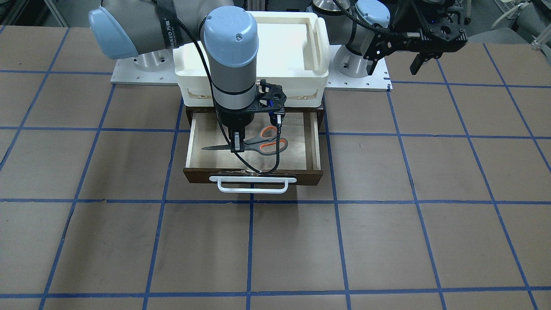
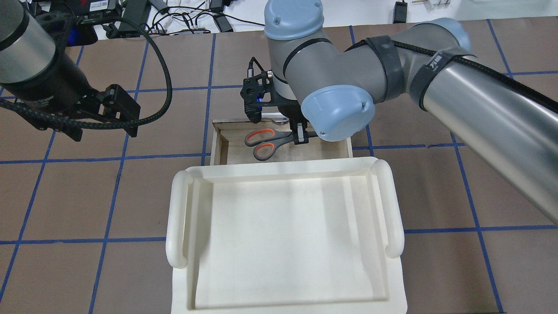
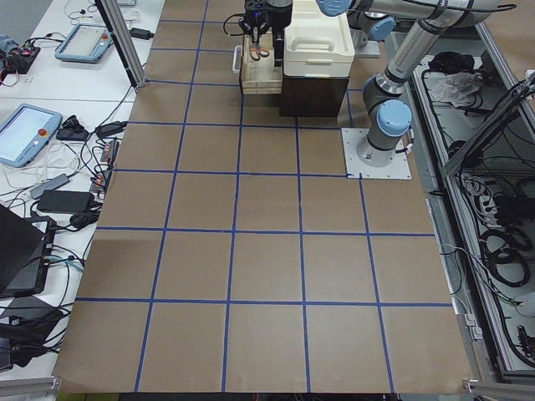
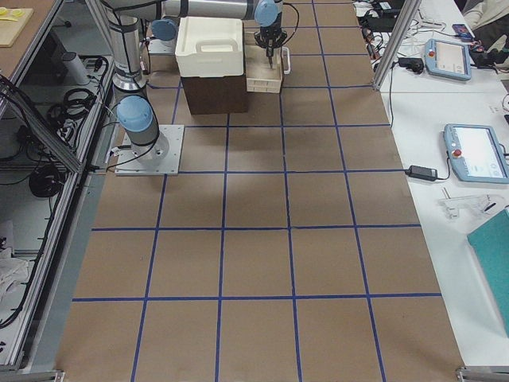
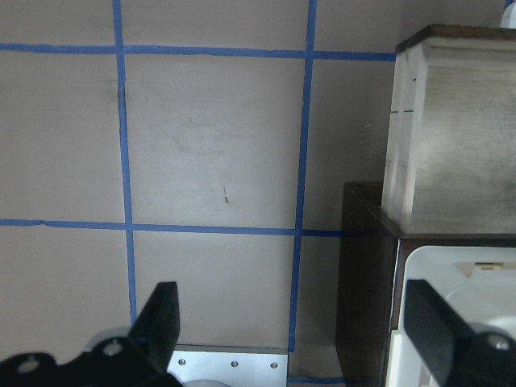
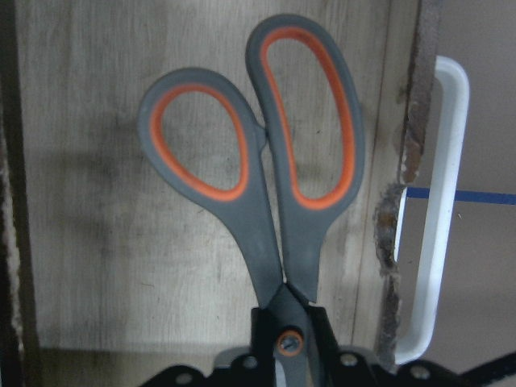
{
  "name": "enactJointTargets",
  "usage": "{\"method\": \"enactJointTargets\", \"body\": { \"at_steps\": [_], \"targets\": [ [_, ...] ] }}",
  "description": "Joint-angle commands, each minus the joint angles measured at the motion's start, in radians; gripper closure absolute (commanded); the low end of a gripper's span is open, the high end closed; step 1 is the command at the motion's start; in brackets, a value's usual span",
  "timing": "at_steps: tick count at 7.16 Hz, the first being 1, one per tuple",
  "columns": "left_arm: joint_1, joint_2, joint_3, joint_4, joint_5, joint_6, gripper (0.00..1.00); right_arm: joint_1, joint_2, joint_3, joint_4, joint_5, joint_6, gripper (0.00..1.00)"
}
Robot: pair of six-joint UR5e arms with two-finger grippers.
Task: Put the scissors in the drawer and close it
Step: 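Lower the scissors into the open drawer and open the right gripper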
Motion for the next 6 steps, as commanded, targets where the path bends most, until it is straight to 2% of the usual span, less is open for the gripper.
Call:
{"method": "enactJointTargets", "body": {
  "at_steps": [1, 2, 4, 5, 6],
  "targets": [
    [0.000, 0.000, -0.001, -0.001, -0.001, 0.001, 0.00, 0.001, 0.011, 0.008, 0.000, 0.000, 0.013, 1.00],
    [0.000, 0.000, -0.001, -0.001, -0.002, 0.003, 0.00, 0.001, 0.016, 0.008, 0.006, 0.002, 0.035, 1.00],
    [0.000, 0.000, -0.001, 0.001, 0.001, 0.033, 0.00, 0.002, 0.025, 0.011, -0.003, 0.000, 0.039, 0.79],
    [0.000, 0.000, -0.002, 0.001, 0.001, 0.033, 0.00, 0.002, 0.024, 0.011, -0.003, 0.002, 0.044, 0.51],
    [0.000, 0.000, -0.004, 0.001, 0.001, 0.033, 0.00, 0.004, 0.022, 0.011, -0.005, 0.002, 0.044, 0.35]
  ]
}}
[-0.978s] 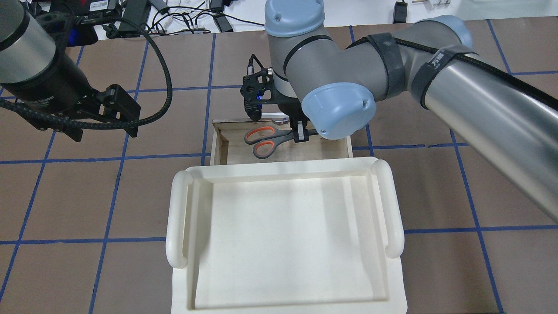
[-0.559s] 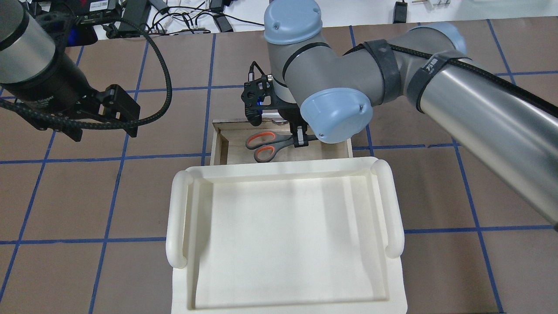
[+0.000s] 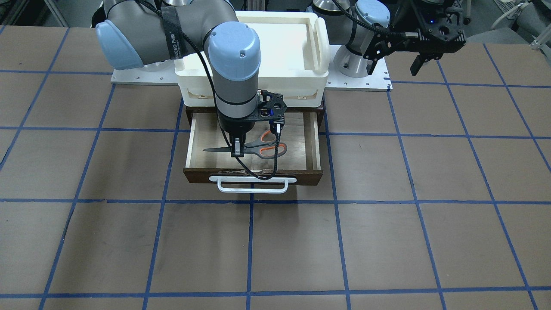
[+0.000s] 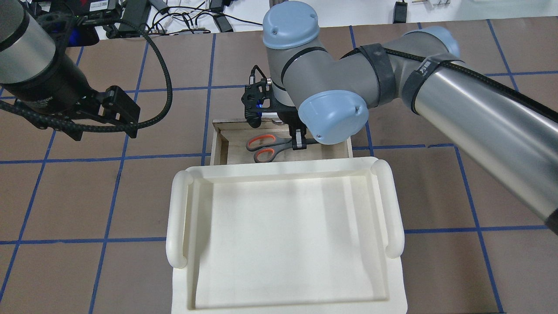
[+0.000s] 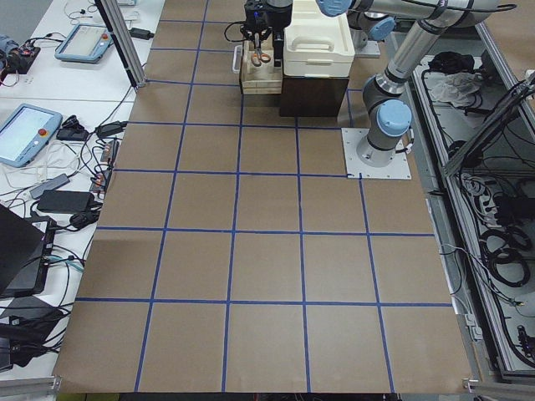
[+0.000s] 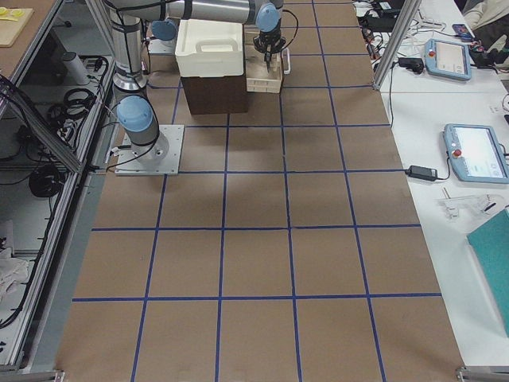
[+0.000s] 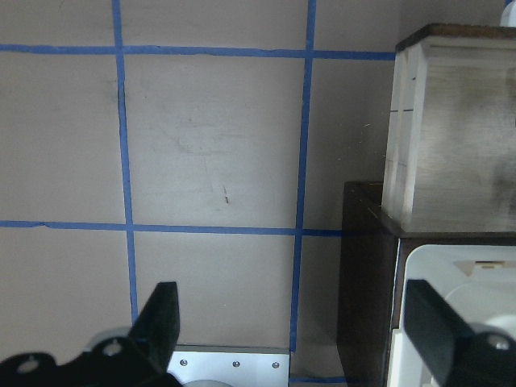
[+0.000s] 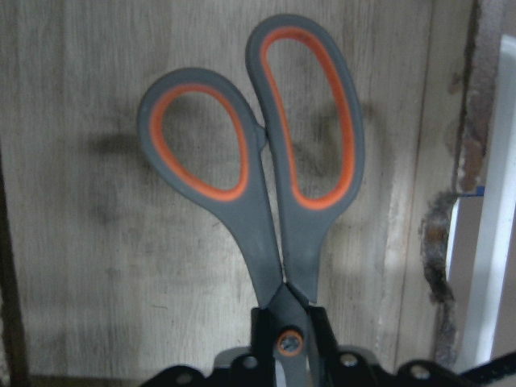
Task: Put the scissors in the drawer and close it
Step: 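Lower the scissors into the open drawer and open the right gripper, then raise the right gripper away from the drawer while the left arm moves toward the drawer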
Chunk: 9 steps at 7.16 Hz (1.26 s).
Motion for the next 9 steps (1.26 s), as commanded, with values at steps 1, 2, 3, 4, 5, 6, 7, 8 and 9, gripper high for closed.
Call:
{"method": "enactJointTargets", "body": {
  "at_steps": [1, 2, 3, 4, 5, 6, 7, 8, 9],
  "targets": [
    [0.000, 0.000, -0.001, 0.001, 0.000, 0.001, 0.00, 0.001, -0.001, 0.000, -0.002, 0.005, 0.002, 0.18],
    [0.000, 0.000, -0.003, 0.001, 0.000, 0.001, 0.00, 0.001, -0.001, -0.001, -0.003, 0.040, 0.008, 0.01],
    [0.000, 0.000, -0.003, 0.003, -0.001, 0.001, 0.00, -0.002, -0.010, -0.013, -0.006, 0.039, 0.043, 0.00],
    [0.000, -0.003, -0.003, 0.006, -0.001, 0.001, 0.00, -0.028, -0.033, -0.016, -0.011, 0.039, 0.138, 0.01],
    [0.000, -0.006, -0.003, 0.006, -0.001, -0.011, 0.00, -0.033, -0.062, -0.020, -0.014, 0.039, 0.242, 0.01],
    [0.000, -0.018, 0.006, 0.006, -0.001, -0.037, 0.00, -0.055, -0.070, -0.032, -0.014, 0.039, 0.358, 0.01],
    [0.000, -0.035, 0.012, 0.015, -0.007, -0.069, 0.00, -0.088, -0.079, -0.044, -0.013, 0.039, 0.490, 0.01],
    [-0.003, -0.061, 0.020, 0.062, -0.010, -0.072, 0.00, -0.118, -0.090, -0.046, -0.008, 0.037, 0.689, 0.00],
    [-0.009, -0.099, 0.035, 0.102, -0.020, -0.078, 0.00, -0.141, -0.105, -0.044, -0.005, 0.034, 0.800, 0.00]
  ]
}}
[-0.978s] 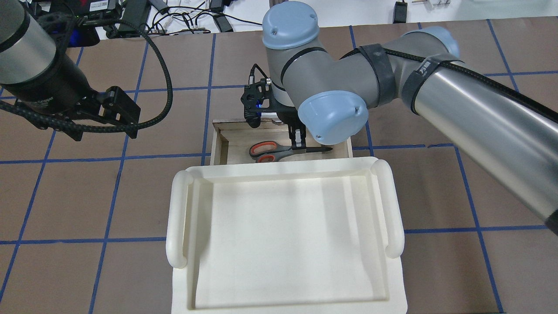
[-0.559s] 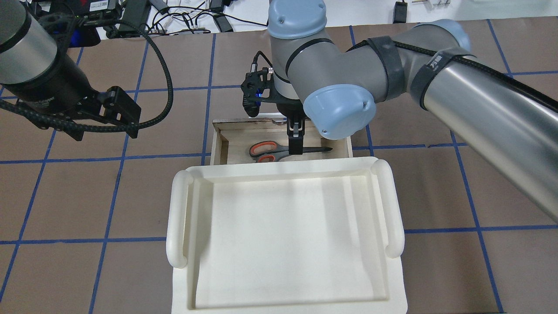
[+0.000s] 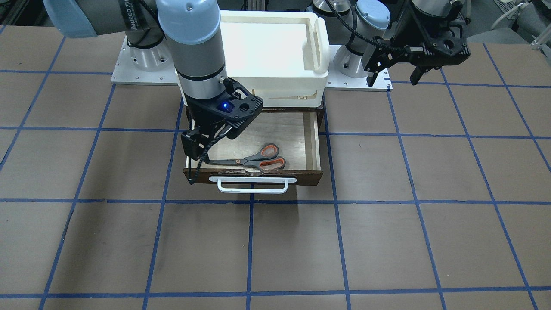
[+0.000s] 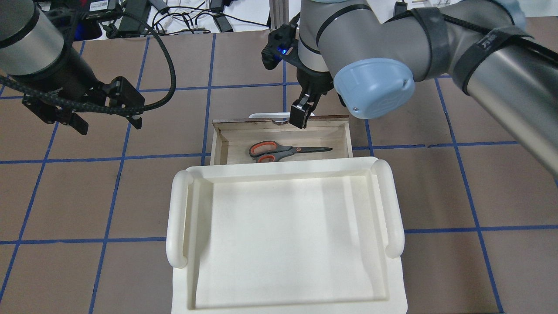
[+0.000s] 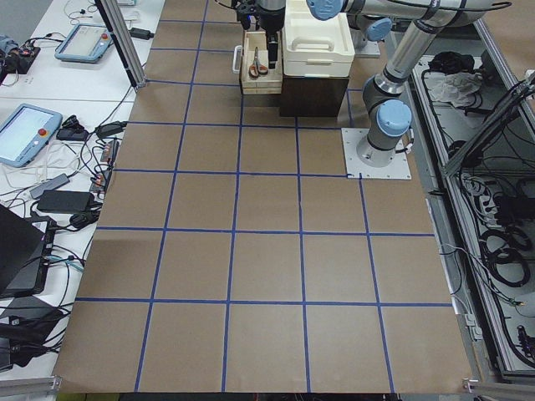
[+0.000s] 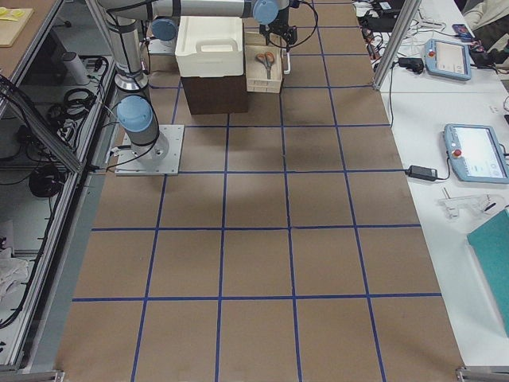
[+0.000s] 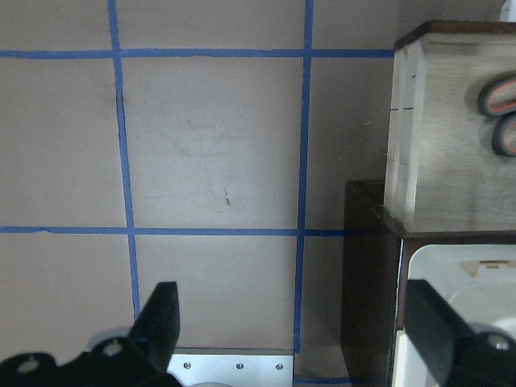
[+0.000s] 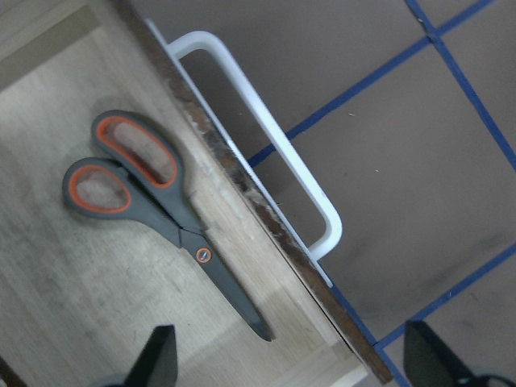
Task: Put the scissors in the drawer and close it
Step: 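Raise the right gripper away from the drawer while the left arm moves toward the drawer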
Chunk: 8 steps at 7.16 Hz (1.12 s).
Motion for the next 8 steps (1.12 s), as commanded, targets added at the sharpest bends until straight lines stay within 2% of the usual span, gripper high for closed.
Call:
{"method": "enactJointTargets", "body": {
  "at_steps": [1, 2, 4, 6, 8],
  "targets": [
    [-0.034, -0.083, 0.057, 0.044, 0.004, -0.013, 0.00, -0.068, -0.018, 0.000, 0.005, -0.009, 0.277, 0.00],
    [-0.091, -0.141, 0.117, 0.047, 0.007, -0.040, 0.00, -0.114, -0.029, 0.000, 0.007, -0.012, 0.404, 0.00],
    [-0.192, -0.242, 0.211, 0.048, 0.051, -0.059, 0.00, -0.233, -0.046, 0.003, 0.066, -0.012, 0.449, 0.00],
    [-0.289, -0.345, 0.216, 0.178, 0.050, -0.251, 0.00, -0.309, -0.070, 0.006, 0.094, -0.017, 0.454, 0.00],
    [-0.364, -0.425, 0.228, 0.227, 0.048, -0.327, 0.00, -0.322, -0.080, 0.011, 0.105, -0.018, 0.454, 0.00]
  ]
}}
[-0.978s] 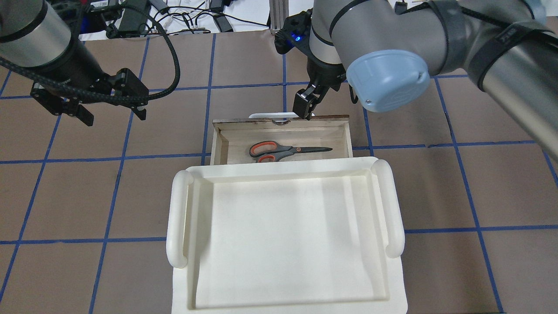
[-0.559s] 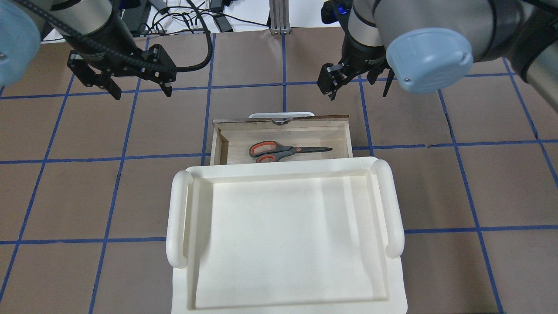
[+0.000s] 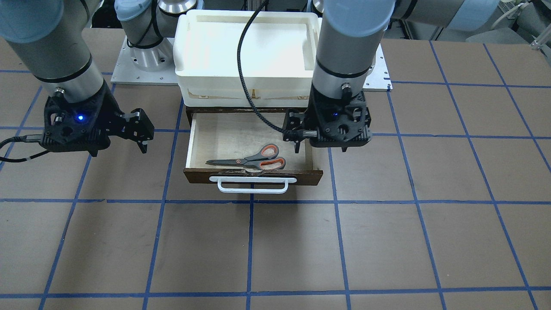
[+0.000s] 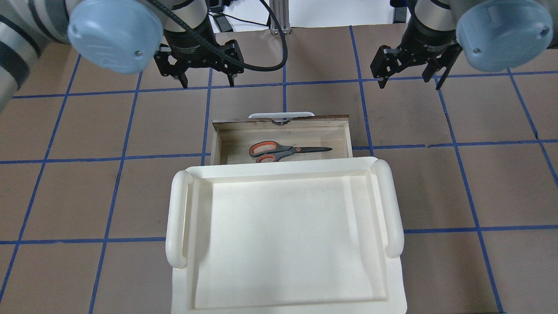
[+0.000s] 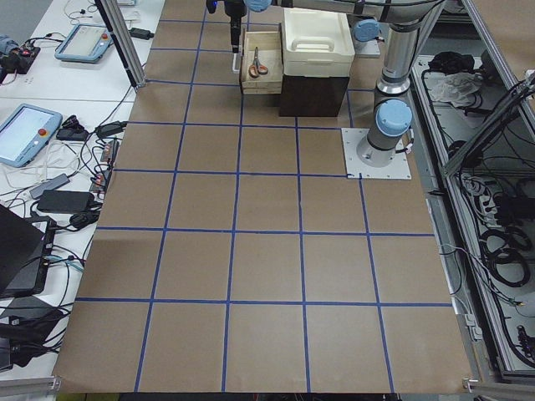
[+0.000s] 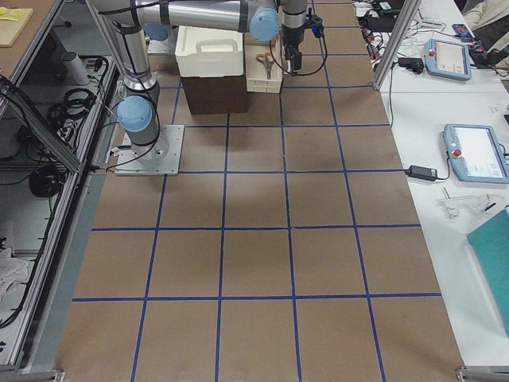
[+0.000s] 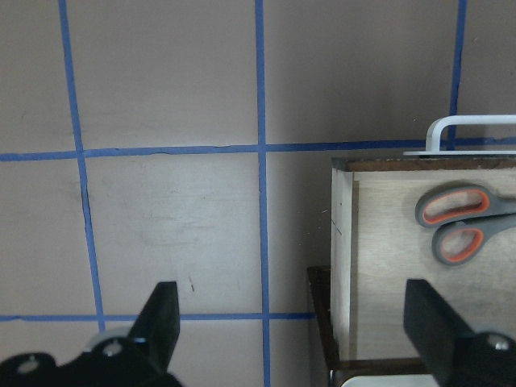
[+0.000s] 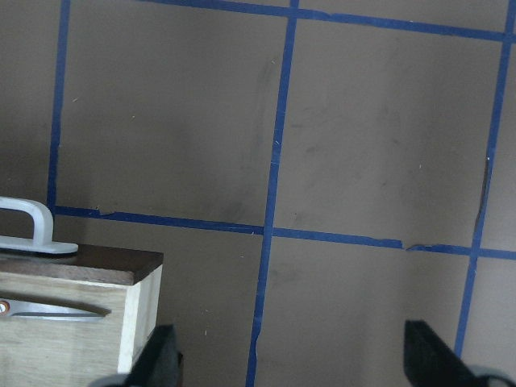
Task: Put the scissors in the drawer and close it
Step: 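Raise the right gripper away from the drawer while the left arm moves toward the drawer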
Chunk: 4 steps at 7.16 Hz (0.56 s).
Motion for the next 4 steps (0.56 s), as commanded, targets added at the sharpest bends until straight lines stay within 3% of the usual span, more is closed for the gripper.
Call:
{"method": "enactJointTargets", "body": {
  "at_steps": [1, 4],
  "targets": [
    [-0.071, -0.082, 0.012, 0.040, -0.003, -0.107, 0.00, -0.010, -0.007, 0.002, 0.007, 0.004, 0.016, 0.00],
    [-0.102, -0.160, 0.022, 0.187, -0.003, -0.144, 0.00, -0.010, -0.005, 0.004, 0.008, 0.001, 0.027, 0.00]
  ]
}}
